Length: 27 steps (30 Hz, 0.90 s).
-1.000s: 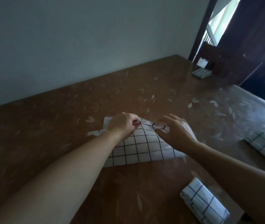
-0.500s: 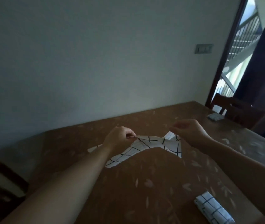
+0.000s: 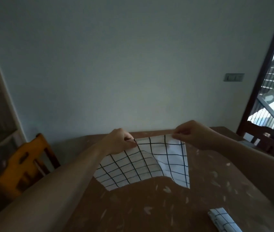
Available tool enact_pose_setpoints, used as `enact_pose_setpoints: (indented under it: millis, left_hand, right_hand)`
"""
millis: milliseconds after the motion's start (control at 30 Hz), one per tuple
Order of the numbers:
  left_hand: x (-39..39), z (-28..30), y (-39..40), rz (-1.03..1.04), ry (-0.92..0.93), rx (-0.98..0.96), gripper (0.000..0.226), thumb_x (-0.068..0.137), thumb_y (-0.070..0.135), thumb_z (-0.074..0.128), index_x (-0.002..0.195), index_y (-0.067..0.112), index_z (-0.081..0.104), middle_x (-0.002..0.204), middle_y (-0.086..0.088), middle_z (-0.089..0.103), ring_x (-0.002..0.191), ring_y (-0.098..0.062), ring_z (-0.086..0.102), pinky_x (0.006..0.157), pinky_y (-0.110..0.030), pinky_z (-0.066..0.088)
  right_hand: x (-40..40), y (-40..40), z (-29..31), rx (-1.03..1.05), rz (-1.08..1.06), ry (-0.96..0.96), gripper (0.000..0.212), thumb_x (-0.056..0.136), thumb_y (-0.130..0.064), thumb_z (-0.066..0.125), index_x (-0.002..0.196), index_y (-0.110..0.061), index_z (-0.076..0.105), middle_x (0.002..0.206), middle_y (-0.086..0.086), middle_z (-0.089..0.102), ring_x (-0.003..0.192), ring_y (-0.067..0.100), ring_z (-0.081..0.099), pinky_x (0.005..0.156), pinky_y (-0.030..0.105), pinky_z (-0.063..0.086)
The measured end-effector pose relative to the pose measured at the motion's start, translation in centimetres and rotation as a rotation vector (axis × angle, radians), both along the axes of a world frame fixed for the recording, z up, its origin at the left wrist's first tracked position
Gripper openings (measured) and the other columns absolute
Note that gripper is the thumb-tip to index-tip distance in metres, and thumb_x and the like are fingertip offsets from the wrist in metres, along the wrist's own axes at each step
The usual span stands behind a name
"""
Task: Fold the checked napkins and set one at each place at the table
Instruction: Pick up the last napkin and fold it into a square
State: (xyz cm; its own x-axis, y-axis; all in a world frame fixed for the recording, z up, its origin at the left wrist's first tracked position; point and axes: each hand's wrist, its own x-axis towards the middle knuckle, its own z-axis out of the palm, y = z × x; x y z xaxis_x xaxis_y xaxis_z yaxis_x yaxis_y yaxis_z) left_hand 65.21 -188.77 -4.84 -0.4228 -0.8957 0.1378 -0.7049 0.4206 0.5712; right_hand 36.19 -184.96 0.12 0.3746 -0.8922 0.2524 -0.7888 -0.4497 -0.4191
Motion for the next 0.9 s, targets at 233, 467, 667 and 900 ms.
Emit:
enact_pose_setpoints:
  millis: [233, 467, 667, 900]
  left_hand:
    - [-3.4, 0.8, 3.6, 0.019, -0.032, 0.011, 0.044, 0.088, 0.036, 0.069, 0.046, 0.031, 0.06, 0.046, 0.013, 0.045, 0.052, -0.013, 0.04, 0.056, -0.028, 0.034]
    - [-9.7, 1.7, 8.7, 0.031, -0.074, 0.094, 0.019, 0.08, 0.056, 0.068, 0.095, 0.045, 0.072, 0.094, 0.023, 0.069, 0.088, 0.0, 0.063, 0.086, -0.026, 0.048]
    - [-19.0, 3.7, 11.0, 0.013, 0.335, -0.091, 0.016, 0.088, 0.039, 0.068, 0.088, 0.025, 0.076, 0.068, 0.02, 0.068, 0.062, 0.007, 0.06, 0.061, -0.01, 0.044]
    - [-21.5, 2.9, 10.6, 0.14, 0.424, -0.22, 0.016, 0.088, 0.03, 0.07, 0.08, 0.019, 0.079, 0.054, 0.015, 0.063, 0.046, 0.004, 0.053, 0.053, -0.01, 0.039]
  right_hand:
    - [-4.4, 2.8, 1.5, -0.114, -0.024, -0.07, 0.004, 0.082, -0.02, 0.075, 0.08, -0.024, 0.076, 0.07, -0.011, 0.071, 0.06, -0.002, 0.065, 0.057, 0.0, 0.04]
    - [-8.3, 5.1, 1.7, -0.136, 0.03, -0.135, 0.008, 0.085, -0.019, 0.07, 0.084, -0.025, 0.076, 0.072, -0.018, 0.069, 0.066, -0.011, 0.063, 0.061, 0.002, 0.043]
    - [-8.7, 6.2, 3.0, -0.131, 0.081, -0.128, 0.01, 0.085, -0.019, 0.069, 0.081, -0.027, 0.074, 0.073, -0.019, 0.069, 0.068, -0.011, 0.063, 0.062, 0.001, 0.043]
    - [-11.1, 6.7, 3.6, -0.193, -0.04, -0.161, 0.007, 0.087, -0.024, 0.069, 0.086, -0.024, 0.075, 0.077, -0.014, 0.071, 0.071, -0.005, 0.065, 0.066, 0.009, 0.045]
